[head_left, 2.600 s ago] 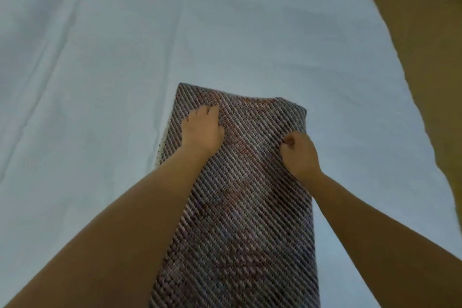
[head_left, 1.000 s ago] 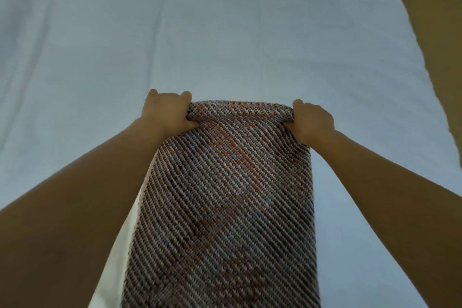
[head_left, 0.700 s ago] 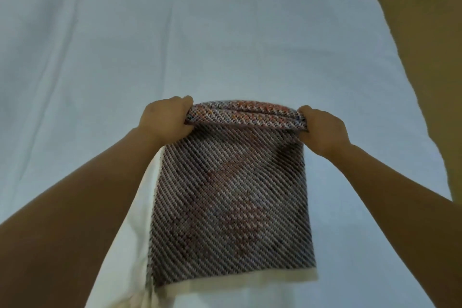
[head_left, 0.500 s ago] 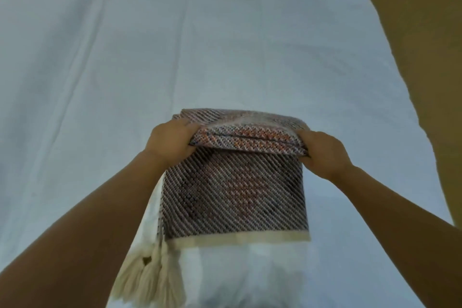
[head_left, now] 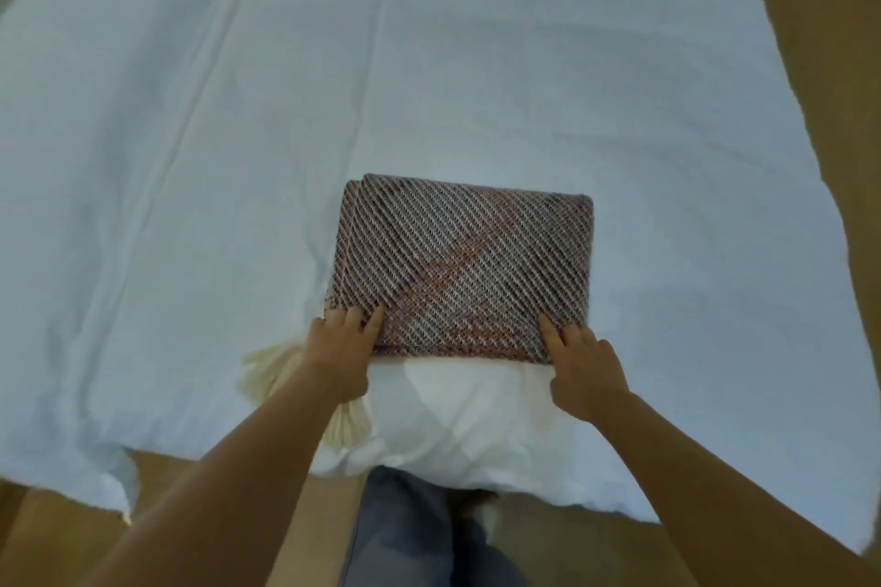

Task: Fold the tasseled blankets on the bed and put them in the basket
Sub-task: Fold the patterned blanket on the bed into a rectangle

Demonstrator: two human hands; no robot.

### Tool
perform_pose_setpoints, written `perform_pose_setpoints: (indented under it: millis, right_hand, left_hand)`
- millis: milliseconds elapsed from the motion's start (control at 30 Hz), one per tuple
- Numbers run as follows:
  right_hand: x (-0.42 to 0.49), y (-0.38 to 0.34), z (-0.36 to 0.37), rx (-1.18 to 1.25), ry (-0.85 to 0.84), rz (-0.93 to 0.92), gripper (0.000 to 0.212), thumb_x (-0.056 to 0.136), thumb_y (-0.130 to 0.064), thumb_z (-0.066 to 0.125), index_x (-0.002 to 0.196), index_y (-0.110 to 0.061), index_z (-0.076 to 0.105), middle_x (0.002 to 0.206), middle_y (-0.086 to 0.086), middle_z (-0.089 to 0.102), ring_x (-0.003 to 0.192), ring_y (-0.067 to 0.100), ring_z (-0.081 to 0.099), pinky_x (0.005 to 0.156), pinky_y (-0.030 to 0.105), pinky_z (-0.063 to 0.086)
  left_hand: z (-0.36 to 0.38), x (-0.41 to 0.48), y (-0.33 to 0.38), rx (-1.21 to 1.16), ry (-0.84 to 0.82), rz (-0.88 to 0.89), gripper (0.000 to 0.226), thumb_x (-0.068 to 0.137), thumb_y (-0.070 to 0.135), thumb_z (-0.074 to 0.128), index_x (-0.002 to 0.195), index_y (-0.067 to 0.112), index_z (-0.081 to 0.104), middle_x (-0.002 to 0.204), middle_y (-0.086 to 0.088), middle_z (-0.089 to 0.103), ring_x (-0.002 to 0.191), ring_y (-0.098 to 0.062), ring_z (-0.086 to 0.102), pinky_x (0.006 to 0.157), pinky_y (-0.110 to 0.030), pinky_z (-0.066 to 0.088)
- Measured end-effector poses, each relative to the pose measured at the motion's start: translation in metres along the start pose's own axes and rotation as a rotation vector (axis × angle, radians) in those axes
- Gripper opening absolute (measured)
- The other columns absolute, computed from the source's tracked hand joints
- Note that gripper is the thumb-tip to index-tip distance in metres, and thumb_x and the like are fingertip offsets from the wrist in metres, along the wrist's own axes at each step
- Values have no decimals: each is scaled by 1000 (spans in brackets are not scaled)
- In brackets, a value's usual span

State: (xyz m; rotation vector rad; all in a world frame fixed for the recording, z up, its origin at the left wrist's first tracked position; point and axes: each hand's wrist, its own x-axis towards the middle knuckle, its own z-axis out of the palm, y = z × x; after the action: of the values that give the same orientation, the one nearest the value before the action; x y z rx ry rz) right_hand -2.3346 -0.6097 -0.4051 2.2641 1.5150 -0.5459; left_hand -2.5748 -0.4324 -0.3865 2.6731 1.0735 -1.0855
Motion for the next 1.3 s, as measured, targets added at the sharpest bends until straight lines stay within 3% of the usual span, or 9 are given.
perform_pose_setpoints:
  millis: [67, 133, 200, 267, 367, 533, 667, 1000, 1300]
  right_hand:
    - [4, -5, -8, 79, 27, 19, 65, 82, -29, 51, 141, -9, 30, 125, 15, 48, 115, 32, 47, 86, 37, 42]
    - [9, -8, -23, 241, 266, -15, 37, 76, -24, 50, 101, 2, 60, 94, 20, 58, 86, 36, 57, 66, 36, 45]
    - [18, -12, -37, 329, 510, -46, 34, 73, -22, 43, 82, 5, 62, 79, 22, 59, 71, 36, 59, 60, 38, 48]
    - [37, -25, -50, 375, 546, -54, 43, 83, -21, 44, 110, 8, 60, 108, 29, 61, 99, 43, 59, 87, 48, 49]
    - [67, -49, -59, 394, 421, -46, 59, 96, -33, 36, 146, -6, 20, 154, 16, 19, 144, 31, 13, 116, 40, 6]
    - [122, -74, -56, 284, 321, -75, 57, 99, -39, 21, 148, -22, -2, 158, 5, -3, 145, 23, -7, 111, 41, -14]
    - [152, -44, -39, 225, 258, -83, 57, 96, -43, 27, 145, -27, 2, 157, 4, 5, 146, 25, 4, 112, 42, -11]
    - [179, -10, -19, 367, 290, 92, 67, 86, -43, 33, 145, -12, 27, 150, 18, 29, 138, 30, 26, 112, 33, -3]
    - [182, -22, -34, 415, 246, 117, 67, 91, -52, 10, 147, -17, -3, 158, 7, -3, 142, 15, -13, 109, 29, -23]
  left_hand:
    - [-5, 4, 2, -141, 47, -17, 77, 77, 52, 45, 144, 22, 23, 130, -9, 40, 121, -27, 39, 95, -41, 35]
    - [-15, 10, 2, -285, 220, -25, 68, 72, 56, 36, 128, 20, 47, 117, -8, 48, 112, -27, 46, 90, -39, 36]
    - [-25, 21, 4, -357, 385, -13, 63, 79, 52, 33, 131, 18, 45, 123, -9, 49, 116, -27, 45, 94, -40, 35]
    - [-35, 39, 10, -370, 448, 3, 60, 92, 45, 30, 145, 17, 24, 147, -9, 33, 135, -26, 29, 108, -43, 25]
    - [-49, 67, 25, -377, 436, 29, 62, 98, 42, 19, 148, 16, -4, 158, -5, -3, 145, -22, -6, 116, -41, -1]
    - [-57, 121, 39, -380, 456, 83, 60, 98, 41, 14, 144, 18, -17, 155, -4, -18, 142, -19, -19, 109, -41, -17]
    - [-39, 156, 18, -308, 442, 121, 65, 91, 57, 7, 140, 25, -22, 149, -4, -25, 137, -18, -25, 109, -43, -19]
    - [-28, 190, 0, -388, 360, 78, 91, 79, 69, 11, 137, 9, -23, 148, -10, -21, 140, -19, -15, 109, -29, -23]
    - [-47, 188, 16, -407, 301, 11, 87, 87, 64, 9, 139, 3, -26, 152, -17, -23, 141, -24, -23, 110, -37, -19]
